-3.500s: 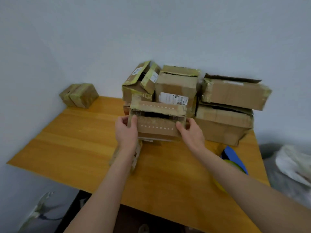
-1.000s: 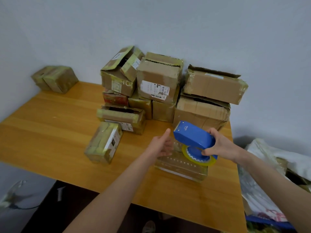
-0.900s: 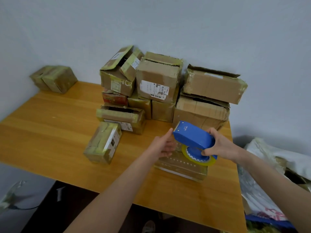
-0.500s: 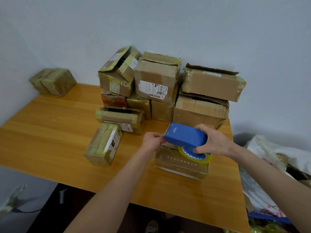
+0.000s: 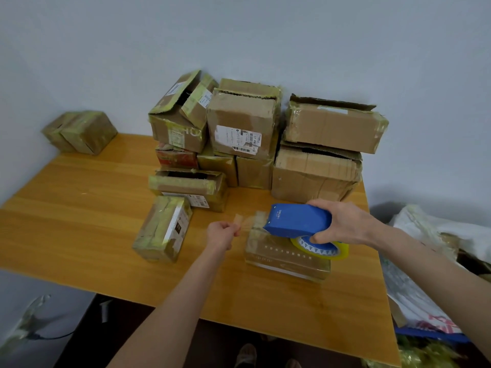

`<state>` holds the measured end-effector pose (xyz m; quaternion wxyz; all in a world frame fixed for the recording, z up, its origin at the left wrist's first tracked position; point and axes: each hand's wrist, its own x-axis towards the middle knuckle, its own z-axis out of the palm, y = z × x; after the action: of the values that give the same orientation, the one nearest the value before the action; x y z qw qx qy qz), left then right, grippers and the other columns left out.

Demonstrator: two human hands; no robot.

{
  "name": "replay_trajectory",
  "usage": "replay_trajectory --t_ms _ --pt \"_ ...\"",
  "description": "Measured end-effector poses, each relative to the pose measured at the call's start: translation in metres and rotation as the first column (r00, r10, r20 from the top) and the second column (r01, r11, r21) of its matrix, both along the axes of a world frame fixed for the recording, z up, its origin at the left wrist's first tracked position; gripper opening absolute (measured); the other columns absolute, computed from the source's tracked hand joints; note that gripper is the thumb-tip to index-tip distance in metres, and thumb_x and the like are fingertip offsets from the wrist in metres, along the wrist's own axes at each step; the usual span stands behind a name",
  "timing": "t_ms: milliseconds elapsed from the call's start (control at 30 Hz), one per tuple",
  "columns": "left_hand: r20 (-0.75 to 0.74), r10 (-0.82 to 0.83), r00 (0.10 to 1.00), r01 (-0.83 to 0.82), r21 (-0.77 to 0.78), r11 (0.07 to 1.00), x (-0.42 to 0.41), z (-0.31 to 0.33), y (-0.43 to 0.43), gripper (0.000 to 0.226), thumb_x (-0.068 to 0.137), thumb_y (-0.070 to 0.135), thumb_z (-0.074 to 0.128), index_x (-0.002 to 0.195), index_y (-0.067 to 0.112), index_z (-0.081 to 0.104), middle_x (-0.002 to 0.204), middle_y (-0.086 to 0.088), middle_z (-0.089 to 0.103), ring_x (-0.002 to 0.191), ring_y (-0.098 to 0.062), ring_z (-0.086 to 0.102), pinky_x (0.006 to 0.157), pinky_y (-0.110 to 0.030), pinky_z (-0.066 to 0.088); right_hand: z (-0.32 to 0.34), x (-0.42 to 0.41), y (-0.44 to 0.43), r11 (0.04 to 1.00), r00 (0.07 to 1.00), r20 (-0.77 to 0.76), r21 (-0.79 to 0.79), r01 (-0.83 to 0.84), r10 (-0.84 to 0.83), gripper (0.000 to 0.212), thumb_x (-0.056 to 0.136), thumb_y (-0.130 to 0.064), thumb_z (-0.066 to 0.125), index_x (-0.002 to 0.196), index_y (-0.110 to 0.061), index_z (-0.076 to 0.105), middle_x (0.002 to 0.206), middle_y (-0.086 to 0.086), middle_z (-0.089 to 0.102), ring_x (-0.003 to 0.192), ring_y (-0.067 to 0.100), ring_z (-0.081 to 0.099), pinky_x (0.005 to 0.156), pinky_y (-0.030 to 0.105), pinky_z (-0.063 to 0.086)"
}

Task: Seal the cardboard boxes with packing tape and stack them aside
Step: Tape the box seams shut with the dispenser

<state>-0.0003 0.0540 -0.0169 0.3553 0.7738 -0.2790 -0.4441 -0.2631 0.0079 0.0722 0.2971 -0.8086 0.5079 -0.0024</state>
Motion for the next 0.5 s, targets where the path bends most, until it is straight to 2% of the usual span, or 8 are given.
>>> replay_trajectory --t_ms 133,233,300,367,400,433,467,500 --pt "0.048 -0.036 0.998 0.033 0.064 0.997 -0.008 -0.020 -0.002 0.024 0.095 0.015 0.056 0.071 0.013 0.061 0.075 -0.004 0.062 0.060 -0.014 0.048 0.053 -0.026 0.038 -0.007 0.007 -0.002 1.000 0.999 -0.043 0.001 0.008 -0.008 0.067 0.071 -0.043 0.075 0.131 -0.036 0.045 0.107 -0.007 0.060 0.092 0.016 0.060 0.079 0.038 0.056" --pt "0.109 -0.139 0.984 0.132 0.071 0.989 -0.014 -0.032 -0.002 0.023 0.095 0.028 0.057 0.075 0.017 0.063 0.079 -0.004 0.067 0.076 -0.022 0.063 0.067 -0.034 0.051 -0.010 0.010 -0.002 0.999 0.999 -0.034 0.003 0.036 -0.036 0.066 0.073 -0.041 0.075 0.131 -0.035 0.045 0.108 -0.004 0.060 0.092 0.017 0.059 0.078 0.036 0.055" --pt "0.158 -0.224 0.962 0.203 0.139 0.969 -0.012 -0.031 0.001 0.023 0.094 0.038 0.058 0.097 0.018 0.068 0.079 -0.004 0.066 0.080 -0.024 0.064 0.067 -0.033 0.052 -0.012 0.009 -0.003 0.999 0.998 -0.021 0.010 0.053 -0.053 0.066 0.072 -0.042 0.075 0.130 -0.035 0.045 0.108 -0.004 0.060 0.091 0.017 0.060 0.077 0.035 0.055" --pt "0.337 -0.344 0.877 0.253 0.285 0.924 -0.002 -0.033 0.006 0.054 0.090 0.048 0.059 0.133 0.016 0.053 0.098 -0.007 0.067 0.087 -0.022 0.064 0.069 -0.032 0.053 -0.013 0.010 -0.004 0.998 0.998 -0.024 0.017 0.057 -0.056 0.068 0.071 -0.045 0.075 0.131 -0.035 0.044 0.107 -0.004 0.061 0.091 0.017 0.060 0.077 0.036 0.056" --pt "0.451 -0.362 0.816 0.255 0.281 0.925 0.002 -0.030 0.010 0.058 0.090 0.047 0.059 0.138 0.017 0.047 0.105 -0.006 0.066 0.090 -0.020 0.064 0.071 -0.031 0.054 -0.013 0.011 -0.003 0.998 0.998 -0.025 0.020 0.055 -0.055 0.069 0.069 -0.046 0.074 0.131 -0.036 0.044 0.107 -0.004 0.061 0.090 0.016 0.060 0.078 0.036 0.056" --pt "0.565 -0.339 0.752 0.277 0.195 0.941 0.002 -0.027 0.013 0.054 0.092 0.042 0.059 0.139 0.019 0.047 0.112 -0.004 0.064 0.091 -0.016 0.063 0.075 -0.027 0.054 -0.014 0.011 -0.003 0.998 0.998 -0.025 0.019 0.055 -0.055 0.071 0.068 -0.049 0.074 0.131 -0.036 0.044 0.107 -0.005 0.061 0.090 0.016 0.060 0.078 0.036 0.056" --pt "0.647 -0.311 0.697 0.352 0.069 0.933 -0.002 -0.020 0.017 0.048 0.094 0.035 0.057 0.138 0.020 0.048 0.122 -0.002 0.060 0.097 -0.011 0.060 0.081 -0.022 0.050 -0.014 0.011 -0.004 0.998 0.998 -0.028 0.014 0.057 -0.057 0.072 0.068 -0.050 0.073 0.132 -0.037 0.043 0.107 -0.005 0.060 0.090 0.017 0.060 0.078 0.037 0.056" --pt "0.703 -0.313 0.638 0.479 -0.044 0.877 -0.008 -0.014 0.019 0.046 0.095 0.030 0.055 0.139 0.020 0.047 0.134 0.001 0.052 0.109 -0.008 0.055 0.090 -0.017 0.044 -0.014 0.010 -0.005 0.998 0.998 -0.035 0.007 0.056 -0.055 0.073 0.068 -0.051 0.072 0.133 -0.037 0.042 0.108 -0.005 0.060 0.091 0.017 0.060 0.078 0.037 0.056"
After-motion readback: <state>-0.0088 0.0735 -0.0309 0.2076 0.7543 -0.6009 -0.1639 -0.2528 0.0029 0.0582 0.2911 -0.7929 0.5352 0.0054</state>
